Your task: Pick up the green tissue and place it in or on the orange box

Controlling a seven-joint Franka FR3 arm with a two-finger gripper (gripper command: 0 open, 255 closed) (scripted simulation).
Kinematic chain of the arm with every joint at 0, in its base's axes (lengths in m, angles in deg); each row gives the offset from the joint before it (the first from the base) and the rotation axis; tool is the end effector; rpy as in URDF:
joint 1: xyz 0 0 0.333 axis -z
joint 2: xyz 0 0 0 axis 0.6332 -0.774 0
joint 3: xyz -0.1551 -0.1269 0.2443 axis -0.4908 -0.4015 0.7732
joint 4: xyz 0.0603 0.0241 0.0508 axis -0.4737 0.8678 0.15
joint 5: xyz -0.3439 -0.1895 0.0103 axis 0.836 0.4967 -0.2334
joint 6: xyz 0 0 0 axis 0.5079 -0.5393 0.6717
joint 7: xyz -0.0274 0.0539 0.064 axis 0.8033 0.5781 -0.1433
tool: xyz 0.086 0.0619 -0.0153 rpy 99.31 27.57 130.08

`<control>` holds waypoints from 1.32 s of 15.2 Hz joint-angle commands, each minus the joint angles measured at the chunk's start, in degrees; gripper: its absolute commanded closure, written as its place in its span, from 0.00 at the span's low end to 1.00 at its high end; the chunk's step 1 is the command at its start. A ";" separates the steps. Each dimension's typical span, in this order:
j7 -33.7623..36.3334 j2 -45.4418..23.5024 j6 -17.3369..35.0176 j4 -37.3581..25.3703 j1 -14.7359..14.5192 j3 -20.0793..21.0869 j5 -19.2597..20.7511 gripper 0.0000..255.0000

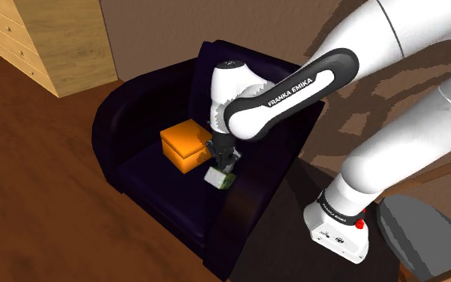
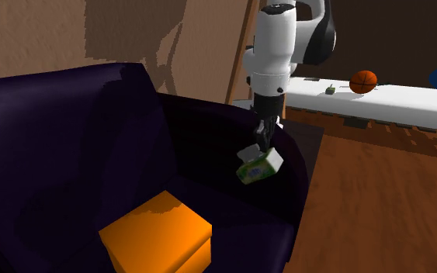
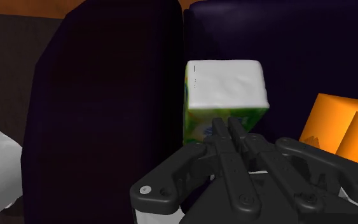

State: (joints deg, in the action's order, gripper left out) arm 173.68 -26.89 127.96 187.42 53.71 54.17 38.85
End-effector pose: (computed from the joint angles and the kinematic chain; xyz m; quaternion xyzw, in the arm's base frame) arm 0.3776 0.1780 0.3027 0.7450 -0.6660 -0.0264 0.0270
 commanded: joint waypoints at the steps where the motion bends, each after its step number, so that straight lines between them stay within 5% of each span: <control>1: -0.89 1.77 -2.12 -0.48 -0.35 -0.69 -0.88 1.00; 5: -1.67 4.10 -5.21 -1.42 -0.88 -1.58 -1.79 1.00; 12: 0.97 -10.30 -6.76 -15.26 5.91 -2.16 10.62 1.00; 20: 3.74 -26.82 -13.15 -34.81 6.38 -5.41 22.48 1.00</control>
State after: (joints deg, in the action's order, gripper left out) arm 177.33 -51.89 115.78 155.08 60.22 49.22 60.15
